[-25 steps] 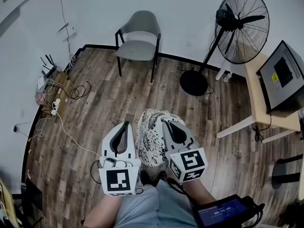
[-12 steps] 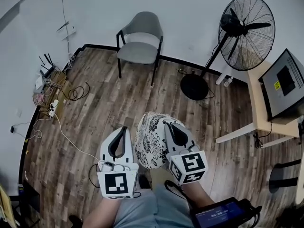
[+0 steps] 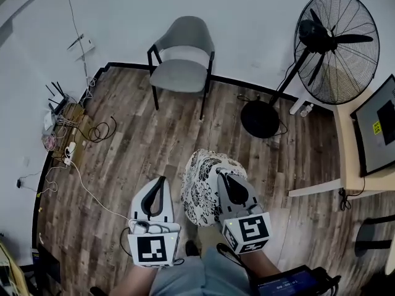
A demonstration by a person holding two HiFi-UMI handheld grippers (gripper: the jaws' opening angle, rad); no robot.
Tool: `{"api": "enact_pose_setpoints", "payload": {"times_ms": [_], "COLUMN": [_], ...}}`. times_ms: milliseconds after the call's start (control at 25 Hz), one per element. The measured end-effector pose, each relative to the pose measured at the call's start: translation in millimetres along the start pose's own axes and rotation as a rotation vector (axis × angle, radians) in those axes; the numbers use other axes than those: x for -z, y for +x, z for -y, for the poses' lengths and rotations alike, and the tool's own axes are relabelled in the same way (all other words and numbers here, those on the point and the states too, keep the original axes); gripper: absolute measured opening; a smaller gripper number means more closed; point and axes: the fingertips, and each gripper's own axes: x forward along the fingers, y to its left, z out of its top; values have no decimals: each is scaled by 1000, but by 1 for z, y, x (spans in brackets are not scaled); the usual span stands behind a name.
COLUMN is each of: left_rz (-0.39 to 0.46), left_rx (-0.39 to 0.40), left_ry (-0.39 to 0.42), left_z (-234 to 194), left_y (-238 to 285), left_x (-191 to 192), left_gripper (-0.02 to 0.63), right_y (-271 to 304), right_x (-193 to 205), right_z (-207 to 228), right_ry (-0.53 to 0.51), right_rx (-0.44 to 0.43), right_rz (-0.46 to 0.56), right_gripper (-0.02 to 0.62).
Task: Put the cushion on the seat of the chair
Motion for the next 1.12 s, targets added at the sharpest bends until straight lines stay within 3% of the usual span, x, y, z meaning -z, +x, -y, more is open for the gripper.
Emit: {"api": "enact_pose_setpoints", "payload": {"times_ms": [240,600,1120], "left_rz": [-15,8,-23], "left_rx": [8,-1,-81], "left_ry": [-22,-12,-52], "left_z": [-5,-12,-92], "left_y": [81,150,218], "left_x": [-11,-40,-23], "left_gripper": [9,9,9], "right_y": [71,131,237], "right_x": [-10,-43,-45], "right_z": [44,86,86], "right_ry": [6,1,-11], "right_rx": [-25,-64,-114], "right_rz": [-19,0,-55], "right_gripper": [12,12,12]}}
